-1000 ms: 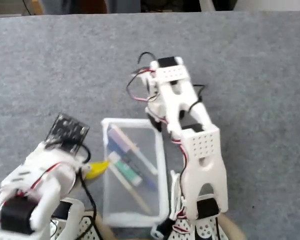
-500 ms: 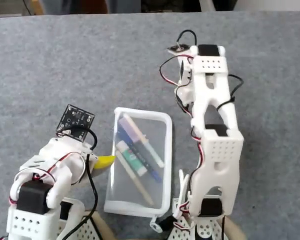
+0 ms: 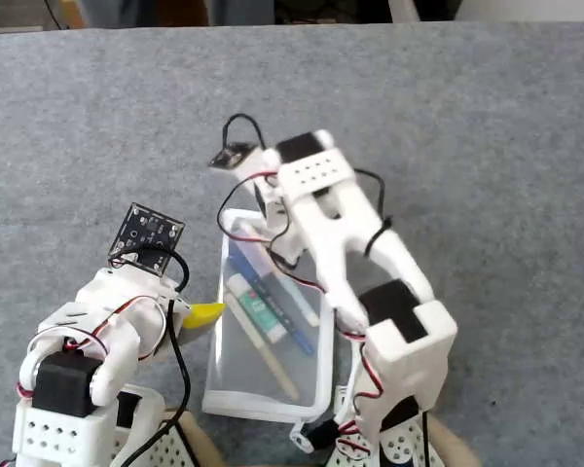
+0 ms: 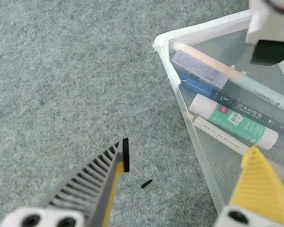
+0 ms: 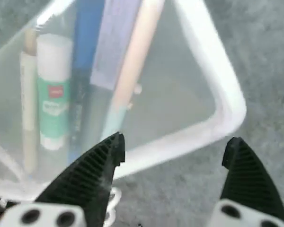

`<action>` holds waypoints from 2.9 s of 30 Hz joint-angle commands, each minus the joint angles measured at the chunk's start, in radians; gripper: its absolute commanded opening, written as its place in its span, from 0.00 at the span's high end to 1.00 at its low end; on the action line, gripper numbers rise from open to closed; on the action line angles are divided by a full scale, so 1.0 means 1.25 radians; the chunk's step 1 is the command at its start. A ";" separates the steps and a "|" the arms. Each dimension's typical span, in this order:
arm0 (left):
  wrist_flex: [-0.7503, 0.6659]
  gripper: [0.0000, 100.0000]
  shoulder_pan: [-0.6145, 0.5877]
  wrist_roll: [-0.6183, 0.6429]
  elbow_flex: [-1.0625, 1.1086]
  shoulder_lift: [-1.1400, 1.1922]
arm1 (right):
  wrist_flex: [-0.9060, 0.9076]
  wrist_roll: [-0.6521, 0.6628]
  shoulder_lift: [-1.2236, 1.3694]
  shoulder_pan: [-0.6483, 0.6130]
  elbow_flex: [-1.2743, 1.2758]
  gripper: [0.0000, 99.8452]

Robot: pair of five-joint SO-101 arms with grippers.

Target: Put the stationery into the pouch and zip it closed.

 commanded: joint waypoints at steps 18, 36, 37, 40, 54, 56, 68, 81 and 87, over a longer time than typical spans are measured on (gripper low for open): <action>0.006 0.62 -0.034 0.005 -0.055 0.002 | 0.125 0.011 0.544 0.327 -0.694 0.65; 0.007 0.62 -0.034 0.005 -0.056 0.002 | 0.212 0.079 0.681 0.697 -1.118 0.66; 0.007 0.62 -0.034 0.005 -0.056 0.002 | 0.212 0.082 0.681 0.722 -1.123 0.66; 0.007 0.62 -0.034 0.005 -0.056 0.002 | 0.212 0.079 0.681 0.783 -1.146 0.66; 0.009 0.62 -0.035 0.005 -0.090 0.004 | 0.215 0.090 0.096 0.615 -0.330 0.66; 0.015 0.62 -0.035 0.006 -0.087 0.004 | 0.215 0.065 -0.056 0.547 -0.148 0.66; 0.036 0.62 -0.035 0.006 -0.091 0.002 | 0.215 -0.027 -0.504 0.187 0.460 0.66; 0.036 0.62 -0.035 0.006 -0.085 0.000 | 0.214 -0.114 -0.408 -0.160 0.436 0.66; 0.036 0.62 -0.037 0.005 -0.085 -0.004 | 0.210 -0.117 -0.314 -0.280 0.412 0.66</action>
